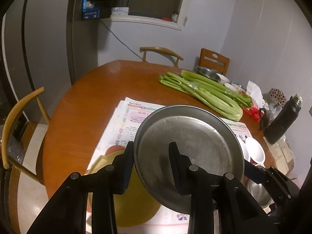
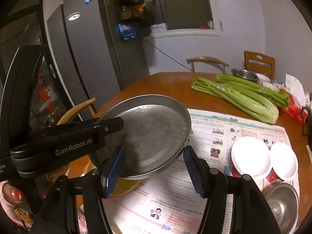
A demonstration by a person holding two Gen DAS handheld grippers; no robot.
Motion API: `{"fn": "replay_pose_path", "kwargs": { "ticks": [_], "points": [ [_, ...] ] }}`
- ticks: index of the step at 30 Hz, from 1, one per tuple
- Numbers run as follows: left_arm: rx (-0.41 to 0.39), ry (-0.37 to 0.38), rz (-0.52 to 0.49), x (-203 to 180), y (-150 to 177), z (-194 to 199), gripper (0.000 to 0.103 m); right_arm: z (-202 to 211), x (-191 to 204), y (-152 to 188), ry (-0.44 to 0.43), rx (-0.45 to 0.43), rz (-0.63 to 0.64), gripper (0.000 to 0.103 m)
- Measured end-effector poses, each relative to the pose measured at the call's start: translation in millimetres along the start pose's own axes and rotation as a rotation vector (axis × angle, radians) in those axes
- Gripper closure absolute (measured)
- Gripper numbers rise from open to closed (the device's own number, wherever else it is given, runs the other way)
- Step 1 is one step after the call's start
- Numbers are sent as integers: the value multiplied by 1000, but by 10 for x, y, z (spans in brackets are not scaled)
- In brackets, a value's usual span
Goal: Organize plates and bowls
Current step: 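Lift the grey metal tray with the left tool over the yellow plate, then lower the grey metal tray onto the yellow plate with the left tool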
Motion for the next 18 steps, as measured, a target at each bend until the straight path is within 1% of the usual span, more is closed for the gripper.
{"fn": "replay_pose_path", "kwargs": {
  "ticks": [6,8,11,13,18],
  "points": [
    [-7,-10,14,147,62,184,68,97,212,-41,-8,-18,47,41],
    [-7,-20,18,211,95,210,68,97,278,-31,-24,-12,53,41],
    [-9,-26,27,294,160,249,68,69,338,-13,-25,-4,67,41],
    [-10,-32,36,359,211,250,68,29,388,8,-29,5,78,41],
    [18,-35,77,548,379,155,68,-83,512,123,-36,41,112,41]
  ]
}}
Point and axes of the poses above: each gripper's, at about its wrist camera, not at the fingertips, and z roughly against the way its jaws point, x to its left, y to its underside, the point moved 9 cm from there along -z, roughly the way its jaws point, and after that the axes turned 3 degrees about z, right-handed, at the moved point
